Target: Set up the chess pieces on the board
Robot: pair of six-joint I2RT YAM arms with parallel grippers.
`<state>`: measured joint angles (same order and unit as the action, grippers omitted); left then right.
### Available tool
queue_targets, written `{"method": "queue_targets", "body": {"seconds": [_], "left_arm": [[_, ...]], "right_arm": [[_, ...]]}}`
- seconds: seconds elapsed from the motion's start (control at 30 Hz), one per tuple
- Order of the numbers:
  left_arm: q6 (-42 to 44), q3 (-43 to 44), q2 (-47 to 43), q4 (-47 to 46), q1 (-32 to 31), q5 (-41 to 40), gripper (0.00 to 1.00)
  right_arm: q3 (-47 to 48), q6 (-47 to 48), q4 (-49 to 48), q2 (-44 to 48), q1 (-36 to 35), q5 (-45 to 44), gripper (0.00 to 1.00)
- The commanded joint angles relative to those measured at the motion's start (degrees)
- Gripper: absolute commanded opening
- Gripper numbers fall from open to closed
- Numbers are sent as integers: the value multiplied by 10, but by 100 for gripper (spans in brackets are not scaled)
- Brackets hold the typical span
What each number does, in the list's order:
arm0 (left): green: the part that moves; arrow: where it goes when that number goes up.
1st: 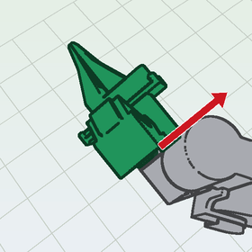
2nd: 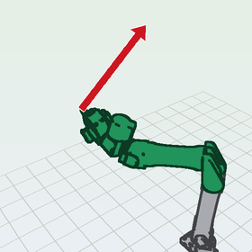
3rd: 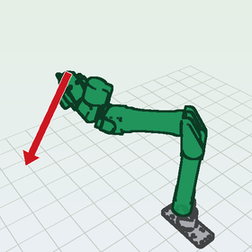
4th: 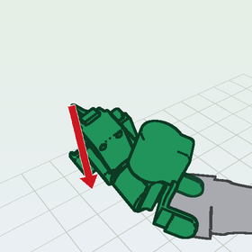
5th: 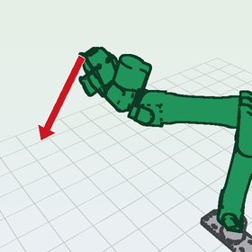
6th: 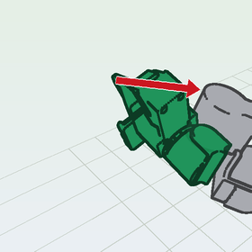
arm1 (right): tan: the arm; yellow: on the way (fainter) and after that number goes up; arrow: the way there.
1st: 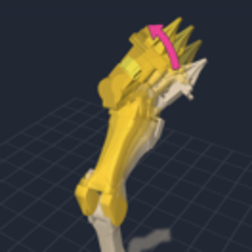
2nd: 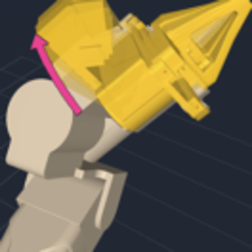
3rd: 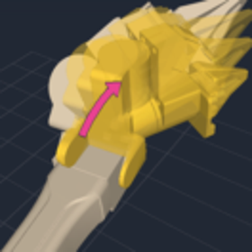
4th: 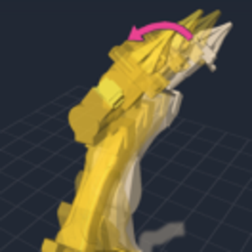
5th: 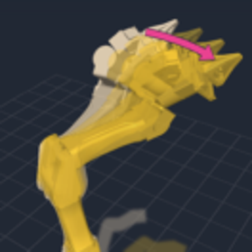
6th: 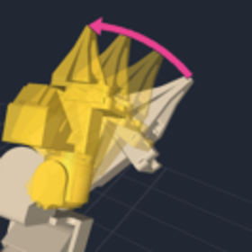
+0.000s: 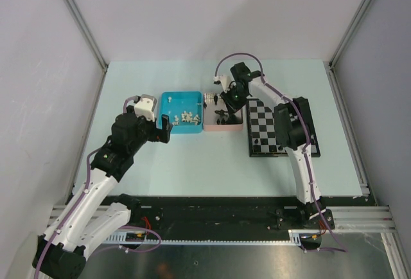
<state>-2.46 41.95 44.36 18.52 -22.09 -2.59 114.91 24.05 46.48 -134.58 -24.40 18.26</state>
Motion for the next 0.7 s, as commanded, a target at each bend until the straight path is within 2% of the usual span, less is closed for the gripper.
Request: {"method": "queue_targets", "body": {"seconds": [0.0,0.1,0.17,0.47,0.67], "left_arm": [[23,-1,-1,-16,3,10,99],[23,-2,-1,-17,3,9,98],[23,-1,-1,-16,3,8,98],[23,-1,-1,-18,3,8,99],[23,-2,-4,-16,3,7,99]], "right_arm": [[27,1,10,-4,-3,1,24],[27,4,11,1,-3,1,10],[25,7,10,7,-3,-2,6],[8,13,11,112,4,26,4],[-67,16,15,233,13,61,4]]}}
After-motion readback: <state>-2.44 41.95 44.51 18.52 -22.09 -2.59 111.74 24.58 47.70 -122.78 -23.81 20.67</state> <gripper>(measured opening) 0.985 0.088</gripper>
